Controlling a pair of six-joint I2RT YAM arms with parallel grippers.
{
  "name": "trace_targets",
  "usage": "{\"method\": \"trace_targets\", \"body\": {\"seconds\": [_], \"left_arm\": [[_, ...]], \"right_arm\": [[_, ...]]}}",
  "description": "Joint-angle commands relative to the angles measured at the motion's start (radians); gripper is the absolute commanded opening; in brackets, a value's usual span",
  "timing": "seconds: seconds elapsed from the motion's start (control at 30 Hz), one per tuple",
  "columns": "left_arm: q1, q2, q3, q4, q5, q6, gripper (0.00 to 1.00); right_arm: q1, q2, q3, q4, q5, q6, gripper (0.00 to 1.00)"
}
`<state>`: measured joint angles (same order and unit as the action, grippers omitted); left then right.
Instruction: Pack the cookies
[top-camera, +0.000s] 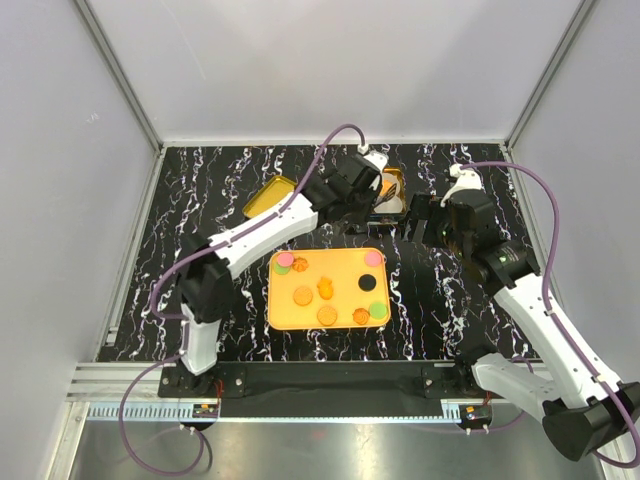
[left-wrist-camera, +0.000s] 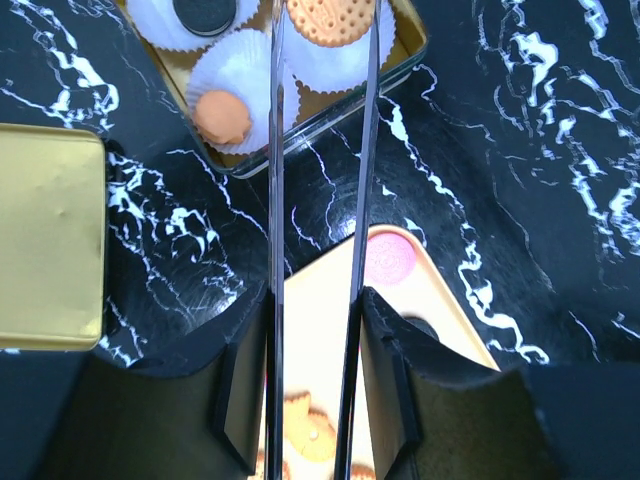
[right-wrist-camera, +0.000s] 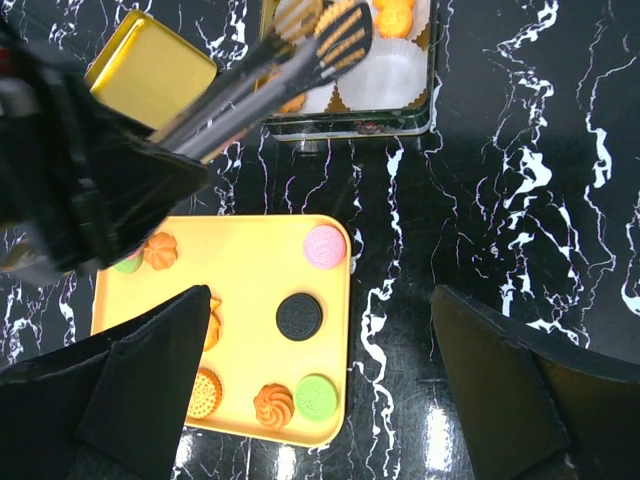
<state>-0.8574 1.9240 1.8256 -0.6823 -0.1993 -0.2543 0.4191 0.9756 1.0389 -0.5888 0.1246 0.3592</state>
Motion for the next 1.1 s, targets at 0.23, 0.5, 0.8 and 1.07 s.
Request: {"method": "trace_targets", "body": {"seconds": [0.23,0.5,0.8,1.07], "left_arm": [[0.018,0.119,0.110,0.076,0.049,0.003,0.41],[0.029,0.168,0.107,0.087,0.044,-0.007,0.41],[0.035,0.181,0.103,0.084,0.043,-0.003,0.42],[0.035,0.179,0.106,0.082,0.060,0.003,0.44]], "right_arm": [[0.003,-0.034,0.006,0.017,0.030,-0.008,1.00],[0.003,-0.032,0.004,0.017,0.024,-0.008,1.00],[0.003,-0.032,-0.004,0.023,0.017,-0.008,1.00],[0.003,-0.026,-0.008,0.027,0.018,-0.008,1.00]]}}
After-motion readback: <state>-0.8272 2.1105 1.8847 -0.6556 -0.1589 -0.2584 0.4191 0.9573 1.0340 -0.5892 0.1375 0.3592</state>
